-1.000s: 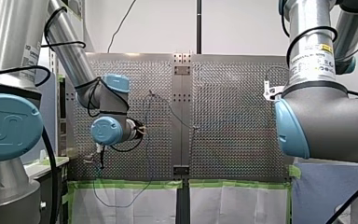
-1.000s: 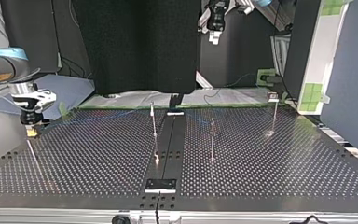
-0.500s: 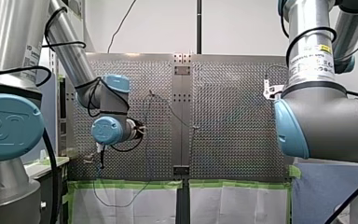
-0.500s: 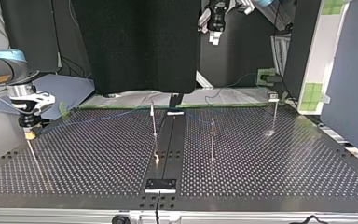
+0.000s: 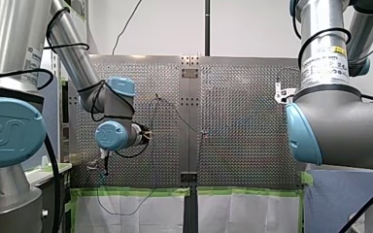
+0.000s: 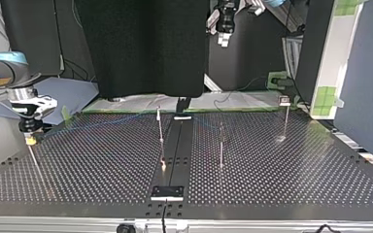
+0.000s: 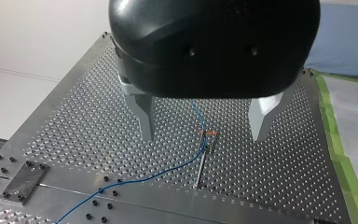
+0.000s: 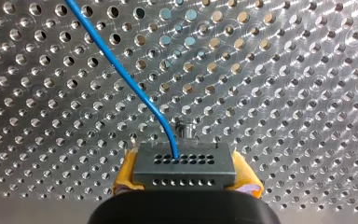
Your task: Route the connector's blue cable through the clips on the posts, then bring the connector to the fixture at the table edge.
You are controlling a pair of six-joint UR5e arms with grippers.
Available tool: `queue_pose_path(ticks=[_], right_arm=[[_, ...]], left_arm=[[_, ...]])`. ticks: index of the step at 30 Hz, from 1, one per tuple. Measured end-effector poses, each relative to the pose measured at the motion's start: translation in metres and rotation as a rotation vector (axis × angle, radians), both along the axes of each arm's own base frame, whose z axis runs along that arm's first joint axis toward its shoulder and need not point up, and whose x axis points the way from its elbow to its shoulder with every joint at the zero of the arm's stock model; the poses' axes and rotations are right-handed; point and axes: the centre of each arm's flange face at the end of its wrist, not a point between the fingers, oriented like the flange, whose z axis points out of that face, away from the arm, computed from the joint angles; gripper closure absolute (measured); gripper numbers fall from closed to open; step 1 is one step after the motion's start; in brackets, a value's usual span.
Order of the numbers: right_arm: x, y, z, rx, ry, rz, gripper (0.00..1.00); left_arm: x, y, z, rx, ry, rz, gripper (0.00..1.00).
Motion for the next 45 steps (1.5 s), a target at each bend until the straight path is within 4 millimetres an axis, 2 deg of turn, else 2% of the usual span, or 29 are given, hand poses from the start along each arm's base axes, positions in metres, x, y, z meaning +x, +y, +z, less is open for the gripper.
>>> queue_pose_path(ticks=[6, 8, 9, 11, 12, 13, 14, 15, 16, 17, 18, 19, 20, 21, 25, 45], right_arm=[[0.0005, 0.0001, 0.0004, -0.002, 0.002, 0.003, 1.0], [0.0007, 0.0002, 0.0004, -0.001, 0.002, 0.003, 0.92], [0.0007, 0.0003, 0.0003, 0.0, 0.002, 0.004, 0.92], [0.0008, 0.0005, 0.0003, 0.001, 0.003, 0.004, 0.67], [0.0008, 0.0006, 0.0003, 0.002, 0.003, 0.004, 0.67], [0.0008, 0.0008, 0.0003, 0.003, 0.004, 0.004, 0.58], [0.0009, 0.0009, 0.0003, 0.004, 0.005, 0.004, 0.44], [0.0009, 0.001, 0.0003, 0.005, 0.006, 0.004, 0.44], [0.0009, 0.0011, 0.0001, 0.006, 0.006, 0.003, 0.3], [0.0009, 0.0012, -0.0001, 0.007, 0.007, 0.003, 0.24], [0.0009, 0.0013, -0.0001, 0.007, 0.007, 0.003, 0.24], [0.0009, 0.0013, -0.0002, 0.007, 0.007, 0.003, 0.15], [0.0009, 0.0015, -0.0007, 0.01, 0.007, 0.004, 0.1], [0.0009, 0.0015, -0.0012, 0.01, 0.007, 0.003, 0.1], [0.0007, 0.0014, -0.0013, 0.01, 0.007, 0.003, 0.0], [0.0005, 0.0001, -0.0001, -0.002, 0.006, 0.002, 0.0]], left_arm=[[0.0, 0.0, 0.0001, 0.003, -0.001, -0.001, 0.02], [0.0, 0.0, 0.0001, 0.004, -0.001, 0.0, 0.02], [0.0, 0.0, 0.0001, 0.004, -0.001, 0.0, 0.02], [0.0, 0.0001, 0.0001, 0.004, -0.001, 0.0, 0.02], [0.0, 0.0001, 0.0001, 0.004, -0.001, 0.0, 0.02], [0.0, 0.0001, 0.0001, 0.004, -0.001, 0.0, 0.02], [0.0, 0.0001, 0.0001, 0.004, -0.001, 0.0, 0.02], [0.0, 0.0001, 0.0, 0.004, -0.001, 0.001, 0.02], [0.0, 0.0001, 0.0, 0.004, -0.001, 0.001, 0.02], [0.0, 0.0001, 0.0, 0.004, -0.001, 0.001, 0.02], [0.0, 0.0002, 0.0, 0.005, 0.0, 0.001, 0.02], [-0.0001, 0.0003, 0.0, 0.005, 0.0, 0.001, 0.02], [-0.0002, 0.0004, -0.0001, 0.006, 0.001, 0.002, 0.02], [-0.0003, 0.0005, -0.0002, 0.007, 0.002, 0.002, 0.02], [-0.0004, 0.0007, -0.0003, 0.008, 0.003, 0.003, 0.02], [-0.0004, 0.0007, -0.0004, 0.009, 0.004, 0.003, 0.02]])
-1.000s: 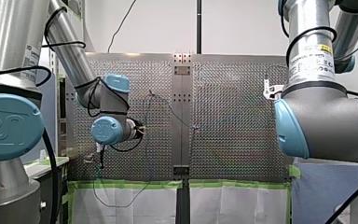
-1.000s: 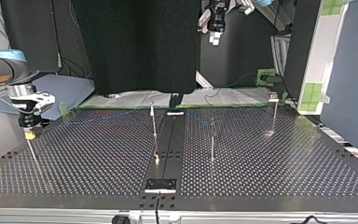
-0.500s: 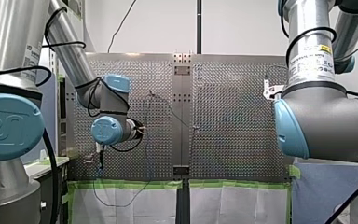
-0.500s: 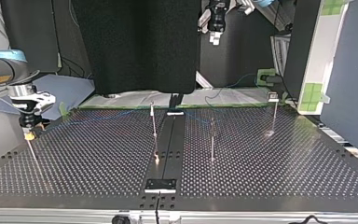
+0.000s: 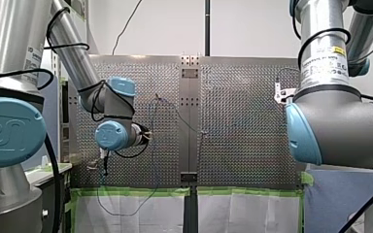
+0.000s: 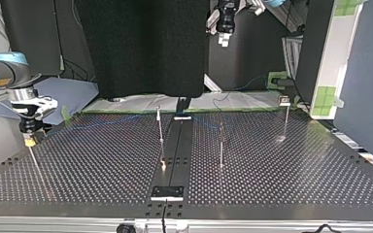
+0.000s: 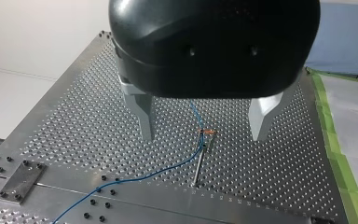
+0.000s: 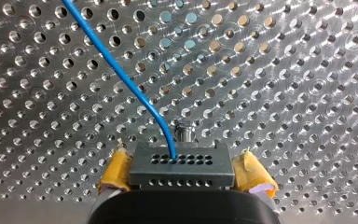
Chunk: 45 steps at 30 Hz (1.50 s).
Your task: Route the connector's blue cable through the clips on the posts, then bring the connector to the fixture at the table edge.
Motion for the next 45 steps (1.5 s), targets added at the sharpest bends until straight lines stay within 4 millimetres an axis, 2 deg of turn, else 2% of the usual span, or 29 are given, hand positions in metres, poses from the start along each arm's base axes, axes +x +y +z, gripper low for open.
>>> queue_pose_path(ticks=[45], right_arm=[[-0.0027, -0.0006, 0.0007, 0.005, 0.004, -0.031, 0.0]], left_arm=[[-0.0007, 0.0007, -0.0005, 0.008, 0.006, 0.001, 0.02]])
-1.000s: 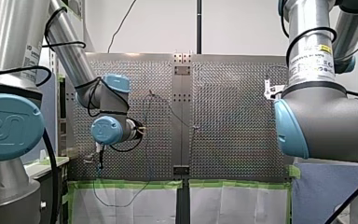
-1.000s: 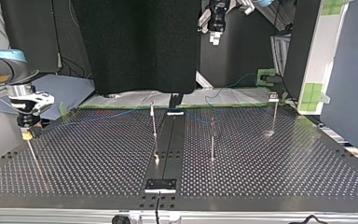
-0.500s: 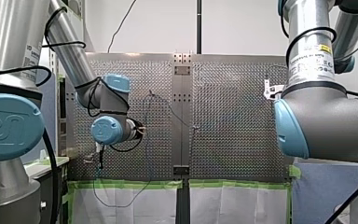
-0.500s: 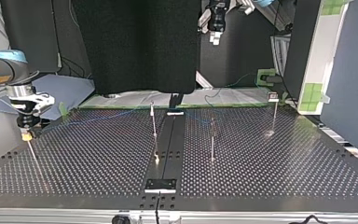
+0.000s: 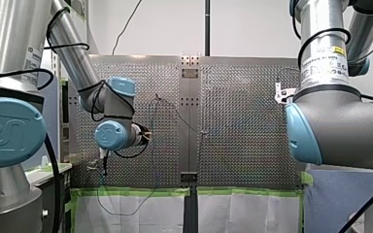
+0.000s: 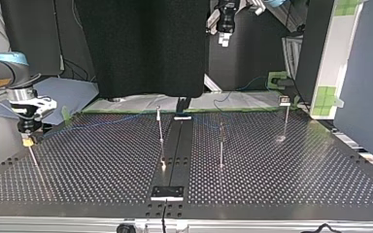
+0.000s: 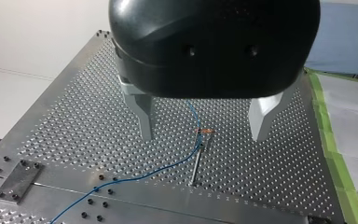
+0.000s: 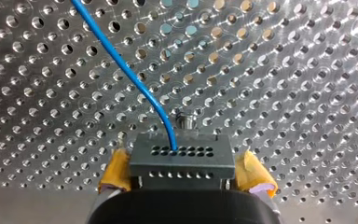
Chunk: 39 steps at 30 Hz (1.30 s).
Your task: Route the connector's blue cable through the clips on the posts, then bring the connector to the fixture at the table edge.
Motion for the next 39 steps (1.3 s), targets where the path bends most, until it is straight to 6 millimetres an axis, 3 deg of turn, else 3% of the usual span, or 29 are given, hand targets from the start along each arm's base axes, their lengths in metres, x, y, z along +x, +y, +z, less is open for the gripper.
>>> queue_pose_path(ticks=[39], right_arm=[[-0.0074, -0.0006, -0.0001, 0.007, 0.004, -0.04, 0.0]], left_arm=[[-0.0007, 0.0008, -0.0008, 0.009, 0.007, 0.001, 0.02]])
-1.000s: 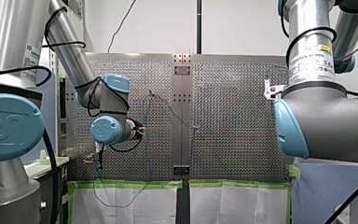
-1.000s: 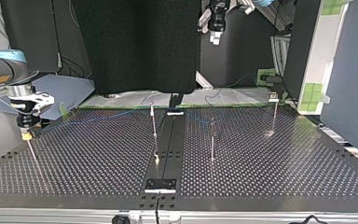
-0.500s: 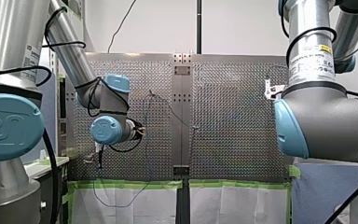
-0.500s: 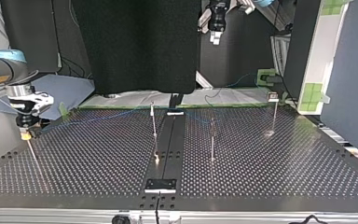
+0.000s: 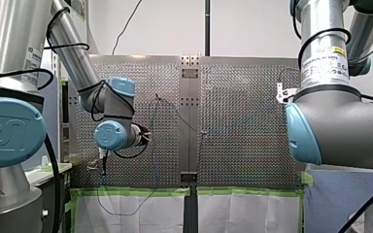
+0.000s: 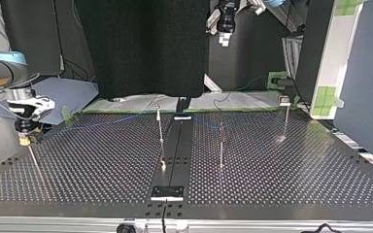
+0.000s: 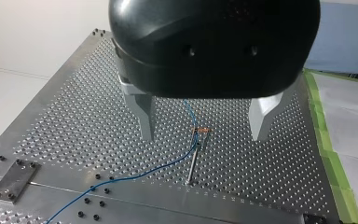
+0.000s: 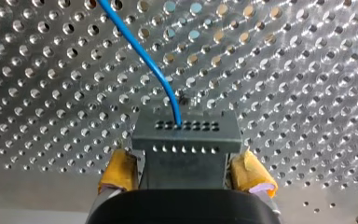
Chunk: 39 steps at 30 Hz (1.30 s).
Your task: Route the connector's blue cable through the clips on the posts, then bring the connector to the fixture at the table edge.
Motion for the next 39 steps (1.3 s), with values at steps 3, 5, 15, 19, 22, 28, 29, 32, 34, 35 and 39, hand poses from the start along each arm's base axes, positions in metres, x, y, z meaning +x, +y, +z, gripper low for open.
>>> queue_pose_path(ticks=[3, 5, 15, 19, 22, 28, 29, 32, 34, 35, 39], right_arm=[[-0.002, 0.0, 0.0, 0.0, 0.002, -0.018, 0.0], [-0.003, -0.001, 0.0, -0.001, 0.003, -0.026, 0.0], [-0.008, -0.001, 0.0, 0.005, 0.006, -0.075, 0.0], [-0.012, -0.001, -0.001, 0.014, 0.01, -0.108, 0.0], [-0.015, 0.0, -0.002, 0.025, 0.011, -0.134, 0.0], [-0.024, 0.003, -0.005, 0.063, 0.008, -0.186, 0.0], [-0.025, 0.004, -0.005, 0.067, 0.007, -0.195, 0.0], [-0.03, 0.009, -0.001, 0.065, -0.001, -0.225, 0.0], [-0.031, 0.014, 0.003, 0.054, -0.014, -0.244, 0.0], [-0.031, 0.016, 0.005, 0.048, -0.02, -0.25, 0.0], [-0.026, 0.026, 0.013, 0.021, -0.053, -0.269, 0.0]], left_arm=[[0.0, 0.0, 0.0, 0.0, 0.0, 0.0, 0.02], [0.0, 0.0, 0.0, 0.0, 0.0, 0.0, 0.02], [0.0, 0.0, 0.0, 0.0, 0.0, 0.0, 0.02], [0.0, 0.0, 0.0, 0.0, 0.0, 0.0, 0.02], [0.0, 0.0, 0.0, 0.001, 0.001, 0.0, 0.02], [0.0, 0.0, 0.0, 0.001, 0.001, 0.0, 0.02], [0.0, 0.0, 0.0, 0.001, 0.001, 0.0, 0.02], [0.0, 0.0, 0.0, 0.001, 0.001, 0.0, 0.02], [0.0, 0.0, 0.0, 0.0, 0.0, 0.0, 0.02], [0.0, 0.0, 0.0, -0.001, -0.001, -0.001, 0.02], [0.0, 0.0, 0.0, -0.002, -0.002, -0.002, 0.02]])
